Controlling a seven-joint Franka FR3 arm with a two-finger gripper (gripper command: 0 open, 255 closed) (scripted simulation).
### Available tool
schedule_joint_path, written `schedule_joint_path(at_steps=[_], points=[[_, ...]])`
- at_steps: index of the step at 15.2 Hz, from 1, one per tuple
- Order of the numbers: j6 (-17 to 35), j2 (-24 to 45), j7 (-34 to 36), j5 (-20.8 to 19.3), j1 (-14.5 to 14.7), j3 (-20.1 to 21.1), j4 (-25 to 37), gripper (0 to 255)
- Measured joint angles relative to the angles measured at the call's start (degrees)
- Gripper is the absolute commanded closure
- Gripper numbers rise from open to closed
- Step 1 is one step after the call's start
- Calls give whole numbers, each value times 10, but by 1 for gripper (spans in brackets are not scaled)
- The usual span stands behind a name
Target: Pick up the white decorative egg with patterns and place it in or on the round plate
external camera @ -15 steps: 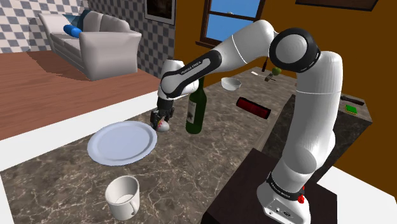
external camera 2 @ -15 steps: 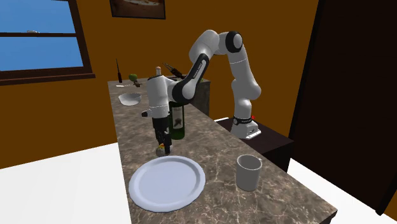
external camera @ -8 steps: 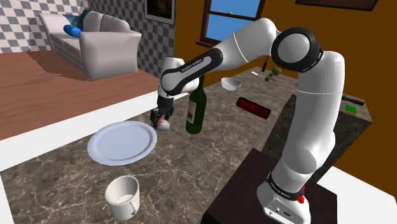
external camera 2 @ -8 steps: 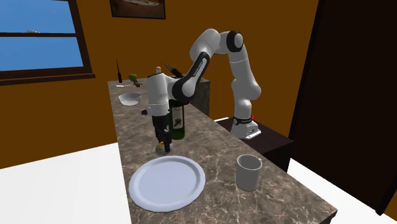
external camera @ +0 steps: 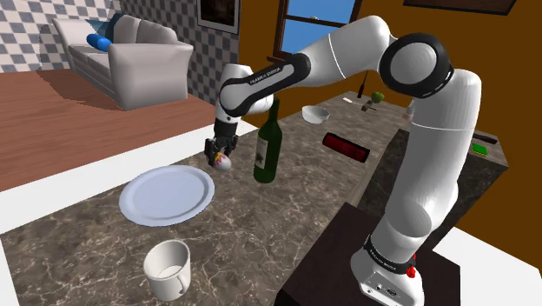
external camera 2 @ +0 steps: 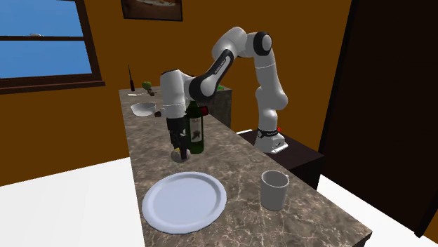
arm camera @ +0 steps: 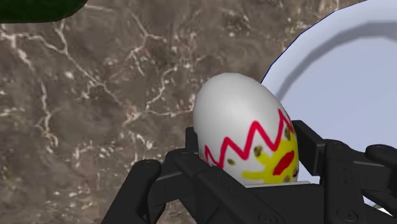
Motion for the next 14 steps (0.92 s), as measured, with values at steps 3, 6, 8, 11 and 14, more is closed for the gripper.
schedule_joint_path(at_steps=[3,6,8,11,14], points=[[-19,-15,0,5,-2,2,6,255],[-40,-27,-1,9,-5,3,14,255],[-50,-27,6,7,-2,4,25,255],[-55,0,48,-12,25,12,62,255],[-61,31,93,-32,58,18,103,255]])
